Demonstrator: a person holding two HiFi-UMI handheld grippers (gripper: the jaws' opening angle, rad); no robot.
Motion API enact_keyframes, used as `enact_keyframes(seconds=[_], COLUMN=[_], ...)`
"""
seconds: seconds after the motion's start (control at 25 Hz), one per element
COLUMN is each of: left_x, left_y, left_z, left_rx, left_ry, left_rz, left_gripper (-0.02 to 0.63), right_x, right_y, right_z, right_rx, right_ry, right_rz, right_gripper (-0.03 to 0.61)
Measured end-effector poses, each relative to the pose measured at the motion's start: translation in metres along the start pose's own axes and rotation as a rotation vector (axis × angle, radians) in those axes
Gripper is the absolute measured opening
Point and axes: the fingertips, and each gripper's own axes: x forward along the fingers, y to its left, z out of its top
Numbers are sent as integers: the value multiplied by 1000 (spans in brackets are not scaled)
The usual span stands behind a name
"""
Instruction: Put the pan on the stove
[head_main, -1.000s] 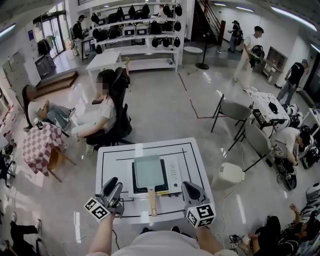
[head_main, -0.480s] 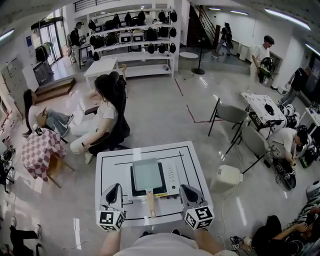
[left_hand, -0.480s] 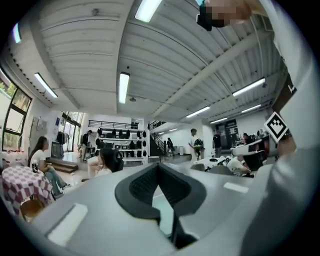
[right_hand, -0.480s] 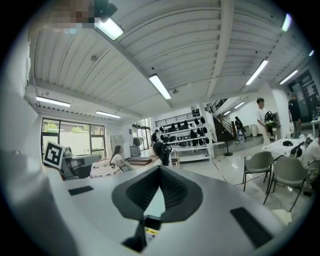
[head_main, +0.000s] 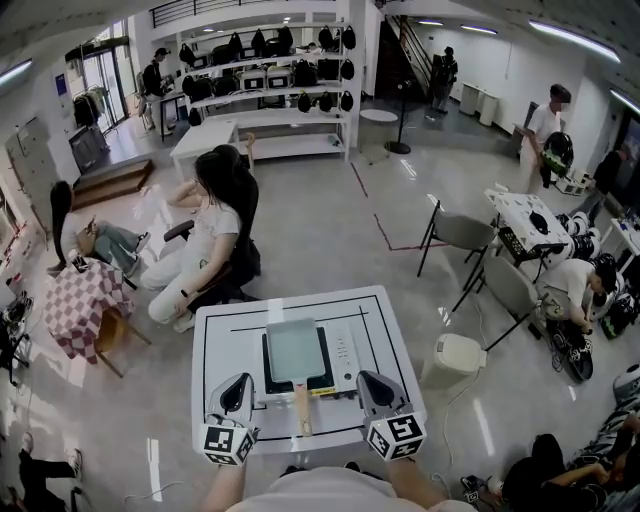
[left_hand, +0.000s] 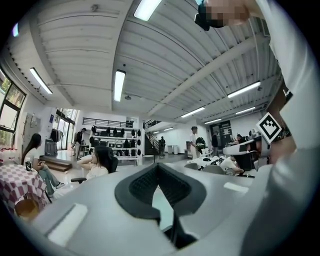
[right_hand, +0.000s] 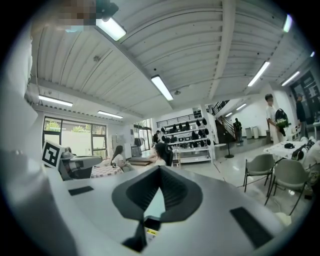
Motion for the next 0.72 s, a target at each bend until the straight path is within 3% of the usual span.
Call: enact_keyframes(seconds=[0.32, 0.72], left_x=[1, 3], left_y=[-10, -10], left_z=[-9, -16], left_rx=[-56, -75], left_ry=[38, 57], left_rz=[-61, -70], left_gripper=[9, 9], right_x=[-1, 0], right_y=[1, 0], right_z=[-4, -8], right_rx=[4, 8], right_ry=[4, 9], right_rz=[5, 1], right_gripper=[8, 8])
